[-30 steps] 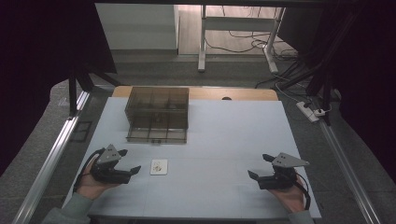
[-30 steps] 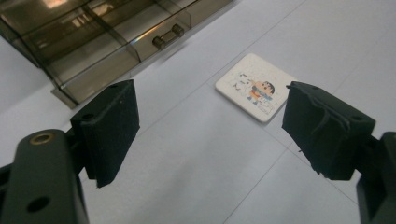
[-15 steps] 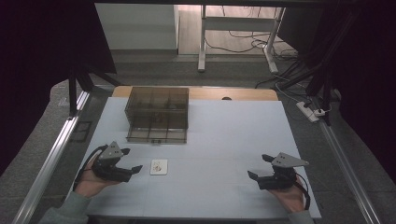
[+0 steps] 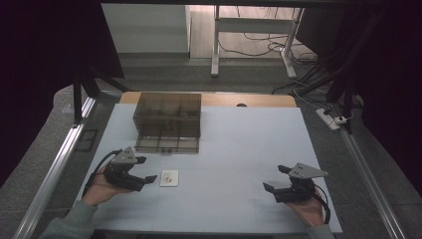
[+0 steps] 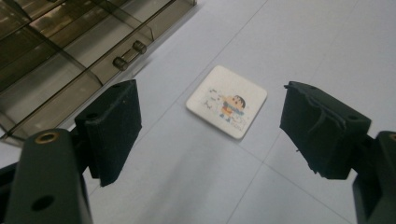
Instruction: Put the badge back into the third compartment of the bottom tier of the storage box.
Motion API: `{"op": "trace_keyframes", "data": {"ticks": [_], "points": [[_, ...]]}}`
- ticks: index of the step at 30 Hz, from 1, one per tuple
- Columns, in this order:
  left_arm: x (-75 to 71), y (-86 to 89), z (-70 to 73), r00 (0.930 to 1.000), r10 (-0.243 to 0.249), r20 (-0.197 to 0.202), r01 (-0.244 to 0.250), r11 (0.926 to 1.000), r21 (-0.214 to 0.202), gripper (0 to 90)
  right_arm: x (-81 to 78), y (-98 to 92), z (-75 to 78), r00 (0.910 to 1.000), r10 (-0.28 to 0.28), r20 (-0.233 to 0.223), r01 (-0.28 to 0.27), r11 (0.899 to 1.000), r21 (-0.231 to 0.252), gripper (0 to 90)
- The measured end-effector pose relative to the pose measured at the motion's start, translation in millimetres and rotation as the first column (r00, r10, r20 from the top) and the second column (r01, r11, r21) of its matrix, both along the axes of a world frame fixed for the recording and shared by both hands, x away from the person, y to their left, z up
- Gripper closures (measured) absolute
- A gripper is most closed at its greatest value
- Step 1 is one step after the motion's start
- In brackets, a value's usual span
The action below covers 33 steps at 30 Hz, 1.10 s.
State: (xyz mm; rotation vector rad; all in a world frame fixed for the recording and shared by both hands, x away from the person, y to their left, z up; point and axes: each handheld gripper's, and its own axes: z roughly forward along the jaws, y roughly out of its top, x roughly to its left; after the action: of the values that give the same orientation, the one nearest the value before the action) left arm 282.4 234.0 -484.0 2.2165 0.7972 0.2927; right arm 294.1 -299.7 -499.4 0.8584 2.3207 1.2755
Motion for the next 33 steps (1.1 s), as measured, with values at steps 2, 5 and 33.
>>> {"op": "trace_keyframes", "data": {"ticks": [2, 5, 33], "points": [[2.7, -1.3, -0.1, 1.0000, -0.008, -0.003, 0.008, 0.9999, -0.007, 20.8, 0.0, -0.2, 0.1, 1.0000, -0.002, 0.000, 0.002, 1.000, 0.010, 13.0], [6.9, -4.9, -1.4, 0.9997, -0.020, -0.012, 0.020, 0.9994, 0.028, 20.9, 0.5, -0.4, 0.0, 1.0000, 0.001, -0.004, -0.001, 1.000, 0.009, 13.0], [45.8, -52.3, 1.4, 0.9659, -0.249, -0.072, 0.258, 0.9514, 0.169, 19.6, 3.0, 2.4, -2.3, 0.9992, 0.025, -0.032, -0.024, 0.999, 0.029, 12.9]]}}
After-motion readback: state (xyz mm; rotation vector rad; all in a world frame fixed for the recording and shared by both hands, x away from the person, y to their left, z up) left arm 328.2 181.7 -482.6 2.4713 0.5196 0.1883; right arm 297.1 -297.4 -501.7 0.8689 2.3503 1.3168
